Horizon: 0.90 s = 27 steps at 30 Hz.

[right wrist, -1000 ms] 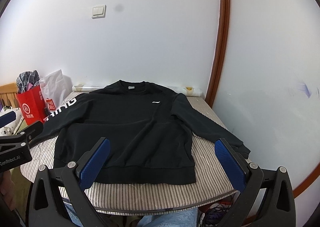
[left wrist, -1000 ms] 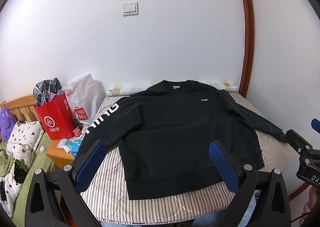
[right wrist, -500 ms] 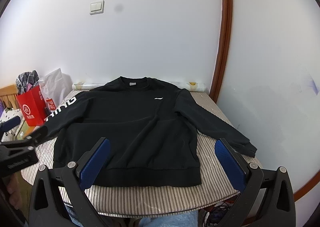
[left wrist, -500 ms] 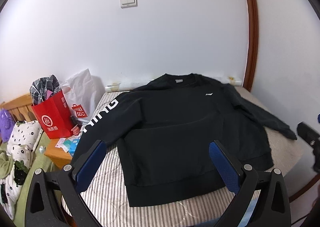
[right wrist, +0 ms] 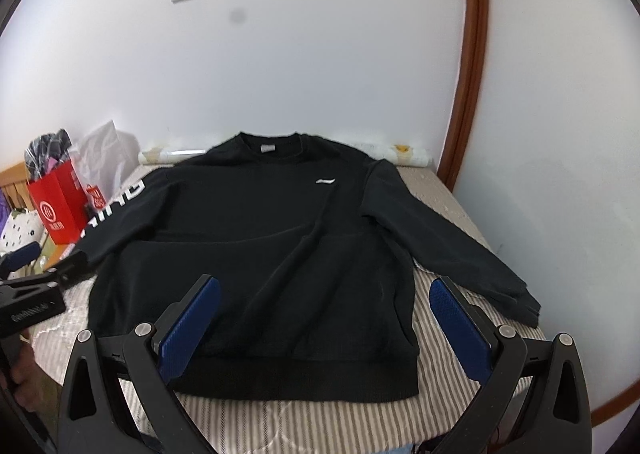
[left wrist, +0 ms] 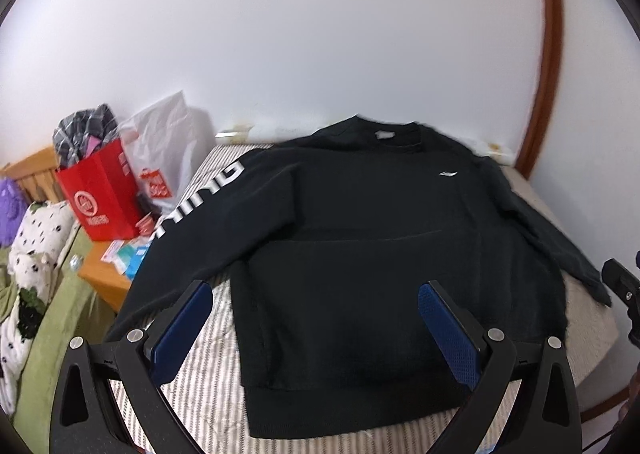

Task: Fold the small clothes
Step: 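Lower the left tool toward the lettered sleeve cuff of the sweatshirt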

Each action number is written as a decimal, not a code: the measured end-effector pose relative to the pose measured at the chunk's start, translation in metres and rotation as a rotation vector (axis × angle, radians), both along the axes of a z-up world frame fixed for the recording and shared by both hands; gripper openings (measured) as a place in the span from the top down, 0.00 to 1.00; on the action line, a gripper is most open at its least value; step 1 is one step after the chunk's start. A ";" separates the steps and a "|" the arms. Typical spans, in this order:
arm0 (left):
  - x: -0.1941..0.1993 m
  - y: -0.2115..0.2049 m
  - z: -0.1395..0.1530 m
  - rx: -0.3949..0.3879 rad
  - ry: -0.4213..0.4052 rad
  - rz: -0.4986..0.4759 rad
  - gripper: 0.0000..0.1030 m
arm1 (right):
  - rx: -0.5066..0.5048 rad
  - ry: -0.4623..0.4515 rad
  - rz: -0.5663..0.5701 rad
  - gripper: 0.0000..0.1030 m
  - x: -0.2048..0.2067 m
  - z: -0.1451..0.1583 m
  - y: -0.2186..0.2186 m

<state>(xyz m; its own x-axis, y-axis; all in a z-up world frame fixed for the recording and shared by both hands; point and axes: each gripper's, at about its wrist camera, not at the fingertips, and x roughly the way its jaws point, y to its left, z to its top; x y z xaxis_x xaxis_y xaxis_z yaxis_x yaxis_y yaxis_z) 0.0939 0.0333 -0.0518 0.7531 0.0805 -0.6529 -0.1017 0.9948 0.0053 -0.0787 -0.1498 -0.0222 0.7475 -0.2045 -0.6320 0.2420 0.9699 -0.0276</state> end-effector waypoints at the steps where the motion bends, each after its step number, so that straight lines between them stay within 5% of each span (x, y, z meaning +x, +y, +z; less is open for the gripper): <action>1: 0.004 0.002 -0.003 -0.001 0.015 0.013 0.00 | -0.004 0.008 0.004 0.00 0.006 -0.004 -0.001; 8: 0.022 0.025 -0.036 -0.008 0.093 0.101 0.00 | 0.018 0.087 0.065 0.00 0.057 -0.039 -0.006; 15: 0.039 0.058 -0.068 -0.104 0.179 0.133 0.00 | 0.033 0.191 0.065 0.00 0.100 -0.077 0.004; 27: 0.059 0.098 -0.094 -0.254 0.197 0.034 0.00 | 0.045 0.280 0.000 0.00 0.118 -0.097 0.045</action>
<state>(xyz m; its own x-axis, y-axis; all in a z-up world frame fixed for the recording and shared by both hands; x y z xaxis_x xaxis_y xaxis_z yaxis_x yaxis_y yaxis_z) 0.1531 0.1314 -0.1463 0.6096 -0.0809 -0.7886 -0.1566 0.9629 -0.2198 0.0397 -0.1049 -0.1195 0.5423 -0.1714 -0.8225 0.2313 0.9716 -0.0500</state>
